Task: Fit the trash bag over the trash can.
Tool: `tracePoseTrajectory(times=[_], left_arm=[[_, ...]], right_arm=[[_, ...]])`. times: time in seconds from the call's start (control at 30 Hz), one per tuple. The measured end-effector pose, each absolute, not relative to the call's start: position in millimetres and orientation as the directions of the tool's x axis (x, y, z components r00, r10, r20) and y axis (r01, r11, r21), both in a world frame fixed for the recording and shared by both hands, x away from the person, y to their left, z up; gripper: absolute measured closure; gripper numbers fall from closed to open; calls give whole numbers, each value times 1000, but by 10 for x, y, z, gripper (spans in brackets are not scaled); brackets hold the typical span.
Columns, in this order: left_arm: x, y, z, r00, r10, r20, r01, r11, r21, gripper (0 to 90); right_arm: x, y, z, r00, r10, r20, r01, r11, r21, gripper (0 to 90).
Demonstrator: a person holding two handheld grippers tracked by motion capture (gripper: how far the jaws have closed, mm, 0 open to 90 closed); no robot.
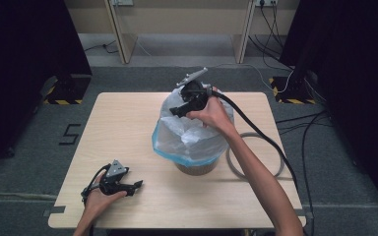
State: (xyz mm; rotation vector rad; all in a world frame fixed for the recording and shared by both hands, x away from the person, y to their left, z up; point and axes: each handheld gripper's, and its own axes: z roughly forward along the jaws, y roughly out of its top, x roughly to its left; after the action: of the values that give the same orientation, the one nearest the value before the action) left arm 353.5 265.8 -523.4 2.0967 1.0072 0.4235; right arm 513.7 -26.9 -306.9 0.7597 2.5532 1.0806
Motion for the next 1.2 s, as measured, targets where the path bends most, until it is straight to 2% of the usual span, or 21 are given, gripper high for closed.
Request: tracePoseTrajectory(times=[0.23, 0.37, 0.63, 0.77, 1.2], left_arm=[[3535, 2658, -5233, 634, 773, -27, 522, -402, 753, 204], [3534, 2655, -5233, 635, 772, -25, 521, -404, 752, 202], [3534, 2655, -5233, 635, 772, -24, 521, -404, 752, 201], [3534, 2655, -5234, 635, 772, -25, 521, -404, 752, 201], [3534, 2654, -5234, 635, 773, -25, 521, -404, 752, 200]], right_arm=[[5081, -327, -2980, -825, 564, -21, 360, 554, 751, 327], [5025, -432, -2835, -820, 573, -6, 343, 499, 795, 323], [4979, -748, -2543, -792, 611, 11, 322, 401, 858, 292], [4962, -940, -2454, -764, 644, -19, 318, 403, 858, 284], [5013, -1429, -2727, -674, 737, -58, 406, 434, 804, 280]])
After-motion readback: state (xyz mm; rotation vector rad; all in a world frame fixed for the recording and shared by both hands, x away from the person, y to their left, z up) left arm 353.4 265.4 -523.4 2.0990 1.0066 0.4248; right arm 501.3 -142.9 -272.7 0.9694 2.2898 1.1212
